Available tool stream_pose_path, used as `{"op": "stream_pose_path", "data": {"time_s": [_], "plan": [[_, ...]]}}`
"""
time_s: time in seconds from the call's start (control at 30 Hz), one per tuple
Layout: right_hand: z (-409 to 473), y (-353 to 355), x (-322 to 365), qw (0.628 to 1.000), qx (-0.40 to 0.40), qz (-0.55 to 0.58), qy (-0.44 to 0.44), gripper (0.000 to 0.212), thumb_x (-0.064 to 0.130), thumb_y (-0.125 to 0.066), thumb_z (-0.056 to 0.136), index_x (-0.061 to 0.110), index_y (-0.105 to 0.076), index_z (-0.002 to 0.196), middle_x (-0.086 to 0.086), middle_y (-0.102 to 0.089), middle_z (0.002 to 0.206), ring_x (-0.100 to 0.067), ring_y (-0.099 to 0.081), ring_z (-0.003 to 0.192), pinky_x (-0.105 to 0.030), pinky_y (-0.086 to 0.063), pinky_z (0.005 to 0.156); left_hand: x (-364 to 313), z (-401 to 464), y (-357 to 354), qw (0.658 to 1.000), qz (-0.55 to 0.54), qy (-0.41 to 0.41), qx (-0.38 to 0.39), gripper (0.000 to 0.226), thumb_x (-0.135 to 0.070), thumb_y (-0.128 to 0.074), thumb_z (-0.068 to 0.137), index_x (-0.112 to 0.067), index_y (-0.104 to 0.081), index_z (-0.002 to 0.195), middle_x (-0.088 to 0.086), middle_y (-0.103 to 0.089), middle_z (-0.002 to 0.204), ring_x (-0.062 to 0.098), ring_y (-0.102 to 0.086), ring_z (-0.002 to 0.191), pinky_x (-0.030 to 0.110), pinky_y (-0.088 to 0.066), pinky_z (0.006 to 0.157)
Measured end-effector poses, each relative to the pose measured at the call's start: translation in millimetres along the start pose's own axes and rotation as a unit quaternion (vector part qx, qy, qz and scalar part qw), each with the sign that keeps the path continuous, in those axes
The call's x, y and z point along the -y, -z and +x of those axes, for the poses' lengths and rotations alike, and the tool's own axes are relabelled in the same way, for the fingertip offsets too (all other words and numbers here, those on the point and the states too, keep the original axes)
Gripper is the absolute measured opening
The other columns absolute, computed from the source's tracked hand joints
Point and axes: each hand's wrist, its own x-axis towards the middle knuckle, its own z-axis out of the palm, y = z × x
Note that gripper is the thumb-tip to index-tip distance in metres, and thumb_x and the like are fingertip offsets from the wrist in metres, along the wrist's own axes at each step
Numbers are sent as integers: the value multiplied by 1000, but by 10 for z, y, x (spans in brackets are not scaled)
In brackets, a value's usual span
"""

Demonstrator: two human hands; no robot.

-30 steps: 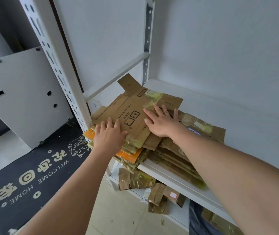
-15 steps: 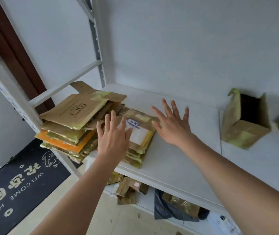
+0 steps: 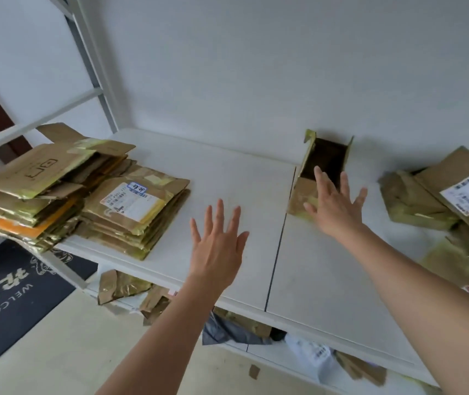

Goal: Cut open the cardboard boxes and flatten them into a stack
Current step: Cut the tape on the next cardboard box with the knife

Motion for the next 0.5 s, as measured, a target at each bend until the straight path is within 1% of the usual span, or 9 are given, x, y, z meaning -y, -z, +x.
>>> {"op": "stream_pose_path", "data": {"time_s": [0.07, 0.13, 0.2, 0.23, 0.3, 0.37, 0.43, 0.47, 0.5], "plan": [[14, -110, -95, 999, -36, 29, 10, 74, 27, -48, 102, 25, 2, 157, -5, -38, 149, -29, 0, 152, -69, 0, 113, -59, -55, -63, 1000, 21, 10, 8, 59, -48, -11, 104, -29, 5, 157, 6, 17, 164, 30, 16, 151, 56, 7, 121], [0, -195, -165, 996, -72, 47, 17, 60, 8, -53, 99, 20, -29, 152, -7, -54, 130, -29, -12, 150, -71, -6, 113, -97, -104, -96, 999, 35, 24, 18, 59, -47, -11, 104, -28, 4, 158, 6, 16, 164, 30, 15, 151, 56, 7, 121], [-28, -204, -234, 992, -98, 73, 37, 32, 2, -54, 95, 14, -59, 125, -6, -61, 116, -30, -29, 139, -70, -14, 113, -141, -147, -97, 998, 42, 35, 20, 59, -47, -12, 104, -27, 4, 158, 7, 16, 164, 30, 15, 151, 55, 6, 120], [-64, -190, -267, 985, -119, 110, 56, 20, 3, -55, 96, 11, -65, 111, -2, -61, 104, -31, -36, 128, -67, -24, 110, -161, -170, -86, 998, 44, 37, 18, 59, -47, -11, 104, -27, 5, 158, 7, 16, 164, 30, 14, 151, 55, 5, 120], [-216, -102, -292, 953, -182, 212, 116, 12, 3, -54, 97, 6, -66, 97, 3, -54, 89, -31, -45, 108, -43, -40, 95, -190, -230, -56, 999, 31, 38, 13, 61, -48, -10, 103, -28, 6, 158, 6, 16, 164, 29, 14, 151, 53, 4, 121], [-413, 87, -298, 910, -239, 306, 143, 12, 0, -53, 96, 0, -65, 93, 2, -52, 82, -24, -48, 91, -22, -31, 77, -203, -293, -30, 999, -15, 31, 1, 64, -53, -9, 100, -29, 7, 157, 4, 16, 165, 26, 12, 152, 51, 3, 121], [-590, 267, -311, 879, -241, 400, 102, 14, 5, -52, 99, 3, -63, 92, 3, -52, 74, -13, -46, 74, -20, -31, 67, -205, -336, 12, 994, -95, 33, -40, 69, -58, -11, 97, -30, 7, 157, 2, 15, 165, 24, 10, 152, 52, 0, 122], [-661, 336, -324, 851, -216, 476, 53, 16, 11, -51, 101, 9, -62, 90, 4, -53, 72, -9, -47, 69, -21, -37, 66, -212, -345, 53, 987, -137, 42, -73, 71, -59, -13, 96, -29, 6, 157, 2, 15, 165, 23, 9, 152, 53, -1, 122], [-730, 377, -340, 794, -176, 582, -15, 19, 16, -49, 103, 13, -61, 89, 3, -56, 75, -7, -52, 68, -25, -47, 67, -228, -347, 113, 978, -173, 51, -107, 72, -59, -16, 96, -27, 5, 157, 3, 13, 165, 22, 8, 152, 54, -3, 122]]}}
